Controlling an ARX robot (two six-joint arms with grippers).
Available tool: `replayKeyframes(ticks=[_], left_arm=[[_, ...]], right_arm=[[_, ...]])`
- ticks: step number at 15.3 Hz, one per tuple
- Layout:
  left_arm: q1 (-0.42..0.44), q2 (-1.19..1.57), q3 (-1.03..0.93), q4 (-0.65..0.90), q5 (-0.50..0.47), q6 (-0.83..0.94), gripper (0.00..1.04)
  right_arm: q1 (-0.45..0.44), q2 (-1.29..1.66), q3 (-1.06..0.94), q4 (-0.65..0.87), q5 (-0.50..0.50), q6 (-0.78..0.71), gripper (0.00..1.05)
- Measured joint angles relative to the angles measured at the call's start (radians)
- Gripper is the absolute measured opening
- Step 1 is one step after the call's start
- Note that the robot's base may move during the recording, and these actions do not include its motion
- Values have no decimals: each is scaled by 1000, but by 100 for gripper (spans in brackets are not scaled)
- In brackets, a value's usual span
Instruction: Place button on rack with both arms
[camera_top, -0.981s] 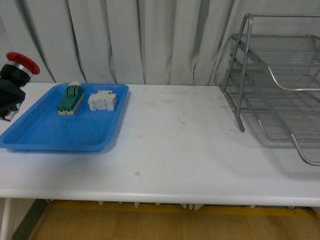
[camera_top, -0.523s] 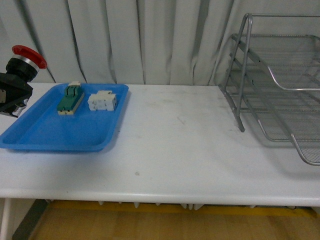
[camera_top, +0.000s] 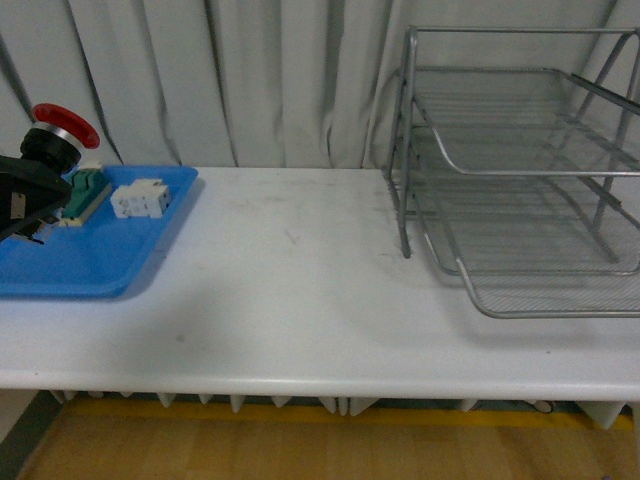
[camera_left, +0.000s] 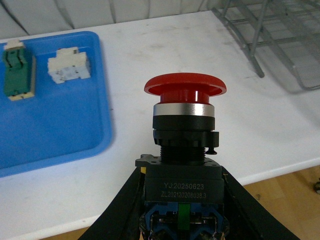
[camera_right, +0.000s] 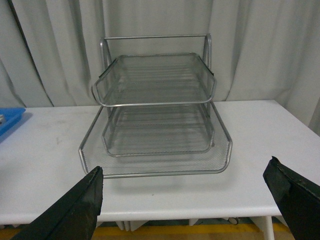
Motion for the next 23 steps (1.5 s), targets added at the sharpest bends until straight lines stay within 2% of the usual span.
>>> replayKeyframes(ticks=[6, 9, 13, 17, 20, 22, 23], left_arm=[[-14, 2, -4, 1, 5, -4, 36], [-110, 58, 79, 7, -17, -18, 36], [-355, 305, 372, -16, -56, -25, 36], [-517, 546, 657, -124, -65, 25, 36], [-550, 727, 845, -232, -65, 66, 36], [-546, 948, 1114, -412, -111, 110, 36], [-544, 991, 1167, -450, -117, 110, 36]], right_arm=[[0, 0, 0, 4, 1, 0, 98], [0, 0, 0, 2, 3, 0, 98], [0, 0, 0, 1, 3, 0, 98], [0, 0, 0, 1, 3, 0, 98], [0, 0, 0, 1, 3, 0, 98], [0, 0, 0, 1, 3, 0, 98], [0, 0, 0, 1, 3, 0, 98]])
